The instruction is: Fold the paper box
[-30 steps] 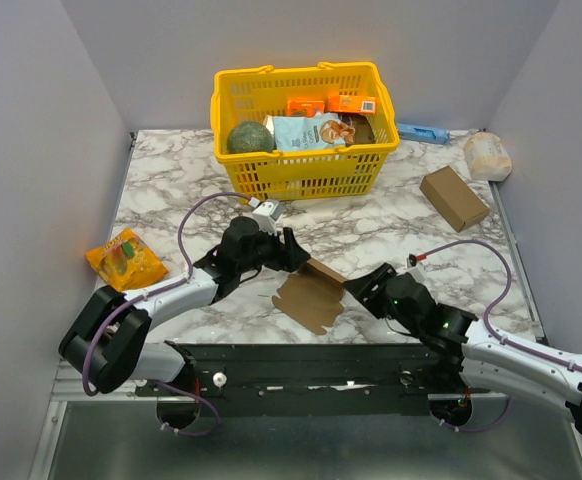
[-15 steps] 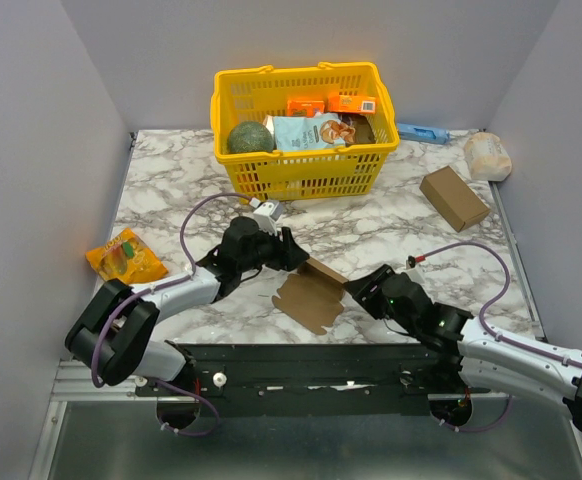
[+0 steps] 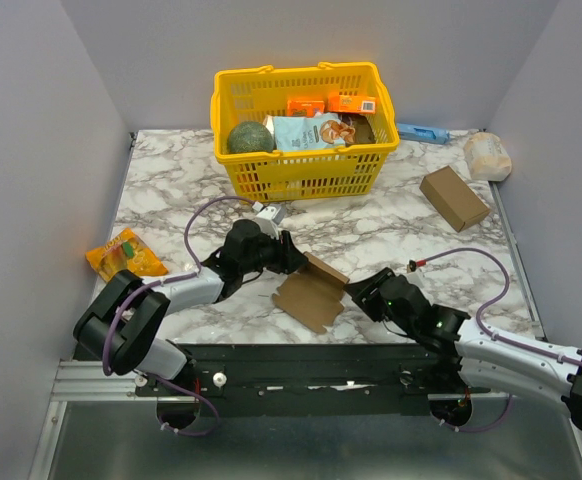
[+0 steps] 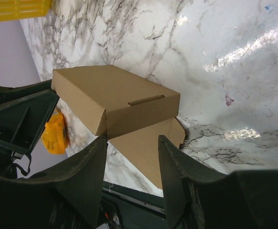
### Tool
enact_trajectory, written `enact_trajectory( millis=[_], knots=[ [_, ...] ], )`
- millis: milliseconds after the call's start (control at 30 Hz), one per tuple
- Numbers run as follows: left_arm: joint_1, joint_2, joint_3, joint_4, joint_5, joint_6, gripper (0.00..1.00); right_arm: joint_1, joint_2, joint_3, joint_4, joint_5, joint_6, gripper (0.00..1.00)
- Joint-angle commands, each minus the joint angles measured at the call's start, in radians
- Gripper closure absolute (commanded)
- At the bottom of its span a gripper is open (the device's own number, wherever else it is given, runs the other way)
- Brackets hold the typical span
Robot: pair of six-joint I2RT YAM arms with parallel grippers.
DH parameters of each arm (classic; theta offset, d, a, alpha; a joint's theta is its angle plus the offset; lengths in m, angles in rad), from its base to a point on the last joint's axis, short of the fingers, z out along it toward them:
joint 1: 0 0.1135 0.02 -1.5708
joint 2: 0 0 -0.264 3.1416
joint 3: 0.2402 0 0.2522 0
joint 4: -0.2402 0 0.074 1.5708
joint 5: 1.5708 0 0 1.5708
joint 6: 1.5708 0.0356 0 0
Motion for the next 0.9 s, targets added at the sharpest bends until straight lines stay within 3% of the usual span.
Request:
enact_trajectory(
  millis=[0,200,400,867],
  knots=[
    [0.005,0.039,-0.023,0.003,0.008,0.025,0.52,-0.003,0.016,-0.022,-0.012,0.026,0.022,0.46],
    [0.005,0.044,-0.036,0.012,0.003,0.03,0.55,-0.003,-0.034,0.028,-0.025,0.026,-0.093,0.46],
    [0.005,0.058,-0.037,0.021,0.007,0.036,0.57,-0.003,-0.088,0.058,-0.039,0.078,-0.104,0.45],
    [0.007,0.05,-0.043,0.02,0.007,0.047,0.58,-0.016,0.011,0.088,-0.037,0.115,-0.099,0.45]
  ],
)
